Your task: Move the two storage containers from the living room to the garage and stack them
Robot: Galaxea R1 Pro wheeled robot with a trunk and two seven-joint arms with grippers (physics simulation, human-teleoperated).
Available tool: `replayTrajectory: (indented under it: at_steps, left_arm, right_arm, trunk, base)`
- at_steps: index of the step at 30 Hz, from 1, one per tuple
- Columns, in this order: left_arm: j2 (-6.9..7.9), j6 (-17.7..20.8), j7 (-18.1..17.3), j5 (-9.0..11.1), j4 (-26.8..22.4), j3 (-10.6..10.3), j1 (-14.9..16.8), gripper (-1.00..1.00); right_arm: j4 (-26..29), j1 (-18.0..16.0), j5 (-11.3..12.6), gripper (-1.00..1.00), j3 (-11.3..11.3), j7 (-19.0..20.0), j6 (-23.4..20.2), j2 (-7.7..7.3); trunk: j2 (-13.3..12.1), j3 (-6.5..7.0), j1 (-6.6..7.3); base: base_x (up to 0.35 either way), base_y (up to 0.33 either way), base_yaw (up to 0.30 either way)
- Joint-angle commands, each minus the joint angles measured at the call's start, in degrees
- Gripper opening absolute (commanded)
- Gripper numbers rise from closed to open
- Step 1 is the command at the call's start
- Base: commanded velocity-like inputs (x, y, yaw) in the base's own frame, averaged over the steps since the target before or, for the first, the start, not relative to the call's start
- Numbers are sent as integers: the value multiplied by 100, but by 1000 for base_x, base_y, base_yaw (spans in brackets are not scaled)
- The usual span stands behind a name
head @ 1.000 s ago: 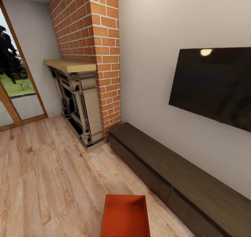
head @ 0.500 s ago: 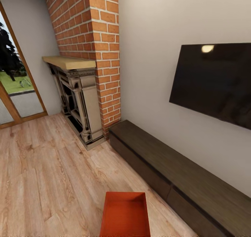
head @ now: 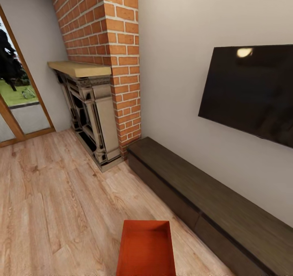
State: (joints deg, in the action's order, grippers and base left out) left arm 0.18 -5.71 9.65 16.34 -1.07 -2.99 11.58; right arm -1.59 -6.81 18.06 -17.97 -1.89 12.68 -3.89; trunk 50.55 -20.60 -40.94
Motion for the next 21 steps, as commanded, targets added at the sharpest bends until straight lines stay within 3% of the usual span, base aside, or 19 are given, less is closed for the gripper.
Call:
replayTrajectory:
  at_steps: [1,21]
  left_arm:
    - [0,-17,10,48,5,-34,3,100]
    - [4,-18,10,62,19,-35,4,100]
  right_arm:
    - [-17,-6,40,100,-48,-5,29,2]
    - [-17,-11,40,100,-48,-8,29,-6]
  trunk:
    - [45,-34,-22]
    - [847,-574,-462]
  base:
    - [0,0,0]
    - [0,0,0]
